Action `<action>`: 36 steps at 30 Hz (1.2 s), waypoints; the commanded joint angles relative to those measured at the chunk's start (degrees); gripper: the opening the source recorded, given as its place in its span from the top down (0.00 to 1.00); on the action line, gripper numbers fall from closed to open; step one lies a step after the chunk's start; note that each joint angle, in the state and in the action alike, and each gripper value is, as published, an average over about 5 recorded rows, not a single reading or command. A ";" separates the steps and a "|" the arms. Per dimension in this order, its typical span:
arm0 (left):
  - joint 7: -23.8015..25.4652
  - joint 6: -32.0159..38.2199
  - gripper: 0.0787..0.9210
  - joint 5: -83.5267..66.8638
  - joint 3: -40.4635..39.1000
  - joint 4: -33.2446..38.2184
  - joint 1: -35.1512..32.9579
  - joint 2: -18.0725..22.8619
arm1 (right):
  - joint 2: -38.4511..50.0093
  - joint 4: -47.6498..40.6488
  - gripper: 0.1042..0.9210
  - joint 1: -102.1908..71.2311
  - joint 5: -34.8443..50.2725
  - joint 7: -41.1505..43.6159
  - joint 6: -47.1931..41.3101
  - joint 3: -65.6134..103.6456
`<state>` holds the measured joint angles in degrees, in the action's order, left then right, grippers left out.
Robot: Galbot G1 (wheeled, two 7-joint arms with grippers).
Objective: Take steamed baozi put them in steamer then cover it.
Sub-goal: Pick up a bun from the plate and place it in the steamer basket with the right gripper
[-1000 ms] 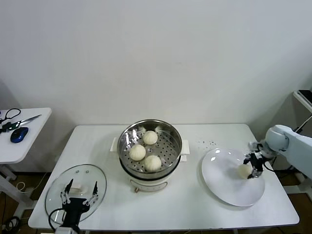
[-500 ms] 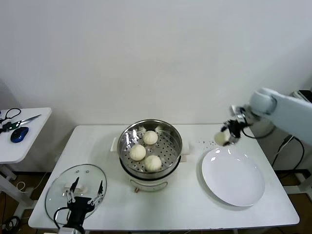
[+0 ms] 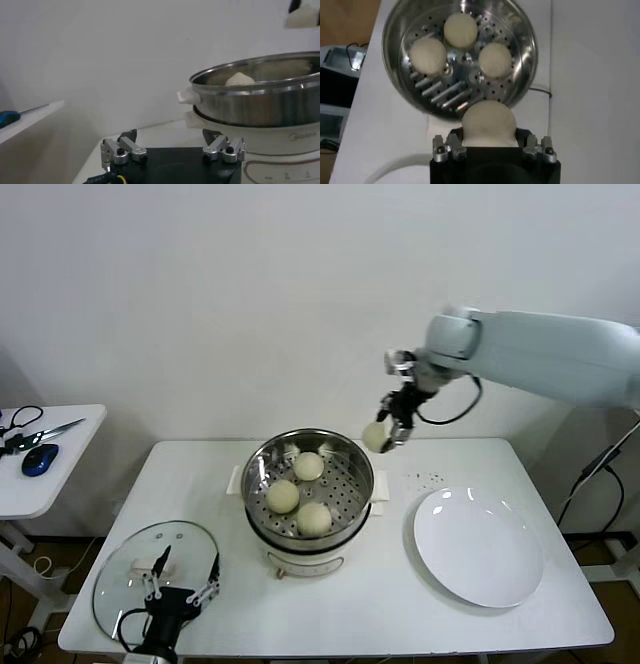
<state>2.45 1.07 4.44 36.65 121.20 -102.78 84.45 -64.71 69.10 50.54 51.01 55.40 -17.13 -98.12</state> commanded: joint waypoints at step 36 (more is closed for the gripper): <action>0.13 -0.85 0.12 -0.99 0.81 -0.94 1.82 -0.80 | -12.35 -5.51 0.12 -9.84 -1.44 -3.67 -3.22 -0.31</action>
<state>2.58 0.29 3.32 37.44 120.06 -101.00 83.56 -78.08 63.71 40.58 50.20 51.35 -20.19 -101.14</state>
